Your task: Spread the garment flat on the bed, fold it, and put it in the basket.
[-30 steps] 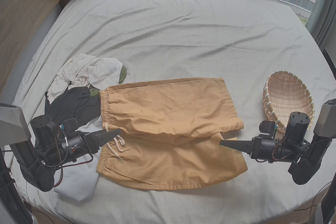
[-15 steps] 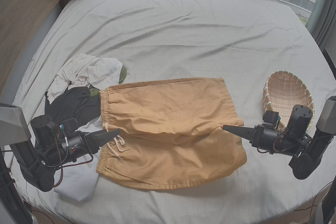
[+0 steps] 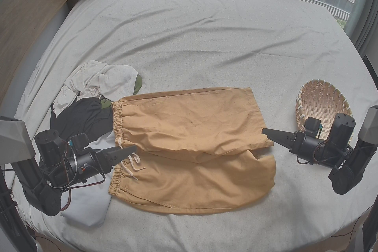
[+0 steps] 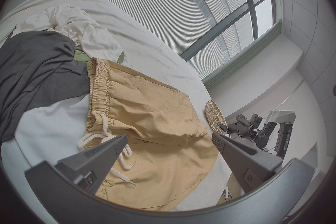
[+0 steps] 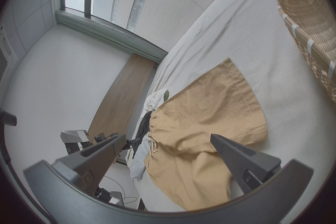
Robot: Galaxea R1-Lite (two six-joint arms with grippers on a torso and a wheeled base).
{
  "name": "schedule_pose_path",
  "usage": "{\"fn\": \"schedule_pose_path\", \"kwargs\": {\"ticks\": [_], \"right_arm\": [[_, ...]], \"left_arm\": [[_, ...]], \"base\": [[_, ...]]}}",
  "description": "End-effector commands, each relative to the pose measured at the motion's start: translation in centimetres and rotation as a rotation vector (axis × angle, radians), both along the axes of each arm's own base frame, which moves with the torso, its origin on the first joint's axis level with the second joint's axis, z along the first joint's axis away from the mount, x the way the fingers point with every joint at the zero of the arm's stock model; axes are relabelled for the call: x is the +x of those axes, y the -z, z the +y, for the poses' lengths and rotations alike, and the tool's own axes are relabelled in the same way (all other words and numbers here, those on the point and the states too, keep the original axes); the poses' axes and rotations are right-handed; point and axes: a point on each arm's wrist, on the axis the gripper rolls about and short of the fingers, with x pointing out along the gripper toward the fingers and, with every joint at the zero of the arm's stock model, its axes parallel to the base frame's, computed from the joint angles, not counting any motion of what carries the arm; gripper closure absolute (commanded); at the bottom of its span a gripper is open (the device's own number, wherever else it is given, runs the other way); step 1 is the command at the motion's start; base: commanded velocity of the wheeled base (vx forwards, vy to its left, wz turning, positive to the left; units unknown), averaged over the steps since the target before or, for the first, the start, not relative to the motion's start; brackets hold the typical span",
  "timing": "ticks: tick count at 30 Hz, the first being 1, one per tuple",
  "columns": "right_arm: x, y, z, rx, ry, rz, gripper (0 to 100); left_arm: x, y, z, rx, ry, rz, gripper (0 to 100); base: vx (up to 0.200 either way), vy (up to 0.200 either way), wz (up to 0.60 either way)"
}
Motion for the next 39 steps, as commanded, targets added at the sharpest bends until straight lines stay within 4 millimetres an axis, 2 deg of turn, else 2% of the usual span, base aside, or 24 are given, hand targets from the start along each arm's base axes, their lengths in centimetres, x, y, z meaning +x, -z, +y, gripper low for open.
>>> {"fn": "schedule_pose_path", "kwargs": {"ticks": [1, 8, 16, 23, 29, 34, 39], "right_arm": [[0.4, 1.1, -0.5, -0.001, 0.021, 0.041, 0], [0.7, 1.8, -2.2, 0.017, 0.08, 0.123, 0], [0.3, 2.8, -2.4, 0.004, 0.086, 0.212, 0], [-2.7, 3.8, -3.2, -0.18, 0.059, 0.082, 0], [-3.7, 4.7, -3.3, -0.266, 0.034, 0.053, 0], [-4.3, 7.3, -3.0, -0.336, -0.017, 0.092, 0], [-5.0, 8.8, -2.2, -0.37, -0.076, 0.128, 0]], "left_arm": [[0.0, 0.0, 0.0, 0.0, 0.001, 0.002, 0], [-0.1, 0.1, -0.2, 0.0, 0.007, 0.005, 0], [-0.1, 0.2, -0.2, 0.001, 0.007, 0.009, 0], [-0.1, 0.2, -0.2, 0.001, 0.007, 0.012, 0], [-0.1, 0.2, -0.2, 0.002, 0.007, 0.011, 0], [-0.2, 0.2, -0.2, 0.002, 0.007, 0.01, 0], [-0.1, 0.2, -0.1, 0.002, 0.006, 0.01, 0]], "base": [[0.0, 0.0, 0.0], [0.0, 0.0, 0.0], [0.0, 0.0, 0.0], [0.0, 0.0, 0.0], [0.0, 0.0, 0.0], [0.0, 0.0, 0.0], [0.0, 0.0, 0.0]]}}
